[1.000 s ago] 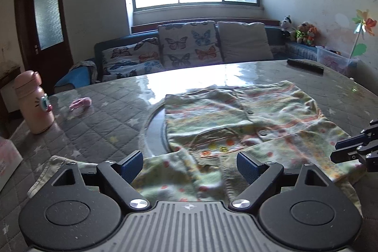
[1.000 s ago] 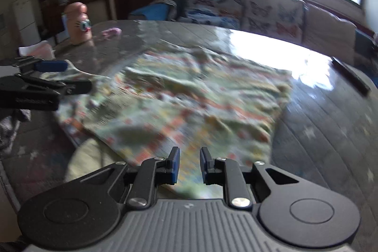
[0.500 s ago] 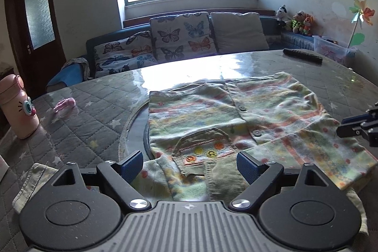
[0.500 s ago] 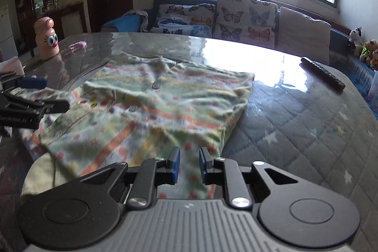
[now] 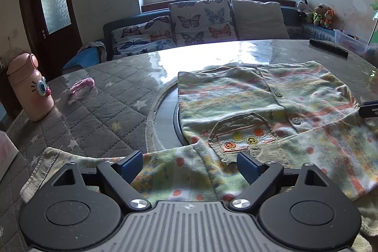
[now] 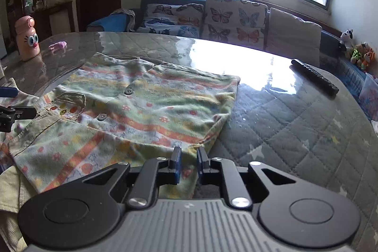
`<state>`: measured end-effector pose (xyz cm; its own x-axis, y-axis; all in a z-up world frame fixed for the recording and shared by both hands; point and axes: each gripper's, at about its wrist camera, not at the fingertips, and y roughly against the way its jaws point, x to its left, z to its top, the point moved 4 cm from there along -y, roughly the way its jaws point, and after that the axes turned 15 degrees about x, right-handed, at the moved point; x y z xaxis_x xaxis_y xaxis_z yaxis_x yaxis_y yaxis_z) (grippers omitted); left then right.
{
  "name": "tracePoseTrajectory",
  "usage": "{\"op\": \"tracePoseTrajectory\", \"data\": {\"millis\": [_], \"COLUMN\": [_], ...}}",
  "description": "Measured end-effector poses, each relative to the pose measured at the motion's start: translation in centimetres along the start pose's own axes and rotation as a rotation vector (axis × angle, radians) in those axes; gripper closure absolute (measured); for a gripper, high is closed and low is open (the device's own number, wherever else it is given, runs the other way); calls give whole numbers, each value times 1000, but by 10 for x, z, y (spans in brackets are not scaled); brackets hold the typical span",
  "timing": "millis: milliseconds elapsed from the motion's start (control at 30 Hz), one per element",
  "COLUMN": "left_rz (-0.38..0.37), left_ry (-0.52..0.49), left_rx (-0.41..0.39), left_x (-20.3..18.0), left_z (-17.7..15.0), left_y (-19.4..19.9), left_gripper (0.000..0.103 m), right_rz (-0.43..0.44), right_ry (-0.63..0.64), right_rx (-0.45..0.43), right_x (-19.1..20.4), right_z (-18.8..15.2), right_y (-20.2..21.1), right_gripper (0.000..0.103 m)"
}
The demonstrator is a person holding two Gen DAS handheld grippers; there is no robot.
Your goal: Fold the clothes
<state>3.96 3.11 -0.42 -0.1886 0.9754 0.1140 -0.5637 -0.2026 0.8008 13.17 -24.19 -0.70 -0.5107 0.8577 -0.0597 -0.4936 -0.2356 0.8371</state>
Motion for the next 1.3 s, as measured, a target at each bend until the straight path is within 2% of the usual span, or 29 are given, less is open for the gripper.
{"op": "tracePoseTrajectory", "data": {"millis": [300,433,500,567,733,833,933,1100,1200,1300], "left_rz": [5,12,16,20,18,18,16,13,16,17], "left_ry": [6,14,18,24,38,43,44,47,53,54], "left_rx": [11,22,27,34,38,41,41,41,42,34], "left_x": [2,5,7,10,14,15,15,17,18,18], "left_z": [-1,-2,-3,-4,-6,-6,-6,-6,-6,-7], "left_y": [-4,-8,-10,-12,-13,-14,-15,-16,-16,-10], "left_gripper": [15,15,15,15,15,14,14,13,13,14], "right_rz": [-1,-28,-43,-69,-35,4,-31,-68,-125,-61], "right_ry": [-152,-141,-143,-131,-57,-13,10,-13,-38,-99], "right_rx": [-3,10,14,13,-18,-5,18,11,10,5], "right_x": [-15,-15,-19,-21,-20,-13,-8,-14,-20,-29], "right_z": [14,14,12,11,11,11,7,0,-1,-2], "right_y": [-16,-21,-21,-18,-5,-3,-10,-8,-5,1], "right_gripper": [90,89,83,83,83,83,83,80,81,81]}}
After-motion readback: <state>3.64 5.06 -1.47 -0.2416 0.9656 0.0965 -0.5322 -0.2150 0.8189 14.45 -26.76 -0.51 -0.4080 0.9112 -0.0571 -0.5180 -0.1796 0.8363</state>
